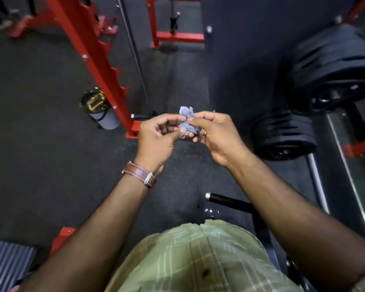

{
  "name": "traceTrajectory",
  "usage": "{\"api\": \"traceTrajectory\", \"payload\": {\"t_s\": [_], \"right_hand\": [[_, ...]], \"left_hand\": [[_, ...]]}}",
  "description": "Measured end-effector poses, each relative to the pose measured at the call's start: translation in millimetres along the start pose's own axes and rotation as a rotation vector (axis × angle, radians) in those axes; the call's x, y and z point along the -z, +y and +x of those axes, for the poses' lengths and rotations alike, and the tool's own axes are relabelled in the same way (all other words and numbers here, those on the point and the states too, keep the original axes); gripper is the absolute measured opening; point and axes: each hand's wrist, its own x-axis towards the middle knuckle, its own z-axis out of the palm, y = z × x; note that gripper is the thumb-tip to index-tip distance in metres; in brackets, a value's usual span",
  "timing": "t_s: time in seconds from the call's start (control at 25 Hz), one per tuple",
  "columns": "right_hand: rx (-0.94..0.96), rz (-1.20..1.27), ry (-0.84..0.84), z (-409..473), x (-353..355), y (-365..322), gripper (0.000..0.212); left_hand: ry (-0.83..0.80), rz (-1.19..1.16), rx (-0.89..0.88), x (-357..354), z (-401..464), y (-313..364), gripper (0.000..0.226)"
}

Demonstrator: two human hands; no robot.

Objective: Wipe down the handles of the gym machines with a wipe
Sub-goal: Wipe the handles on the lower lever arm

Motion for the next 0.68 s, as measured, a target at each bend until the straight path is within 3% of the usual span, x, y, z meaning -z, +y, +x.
{"api": "traceTrajectory", "payload": {"t_s": [0.2, 0.36, 0.56, 0.68], "right_hand": [[-0.023, -0.077, -0.134, 23.6, -62.1, -8.4, 0.019], [-0.003, -0.179, -0.282, 44.4, -106.9, -1.3, 0.017], [0.04, -0.213, -0.447, 57.2, -176.5, 4.3, 0.031], [0.003, -0.176, -0.615, 52.4, -205.4, -0.6, 0.017]], "left_hand": [[0.275, -0.058, 0.041, 51.0, 3.9, 23.3, 0.033], [0.523, -0.059, -0.007, 78.0, 4.9, 27.2, 0.009], [0.798, 0.037, -0.113, 117.8, -5.8, 36.5, 0.031], [0.955, 0.053, -0.14, 137.5, -15.8, 39.7, 0.031]]}}
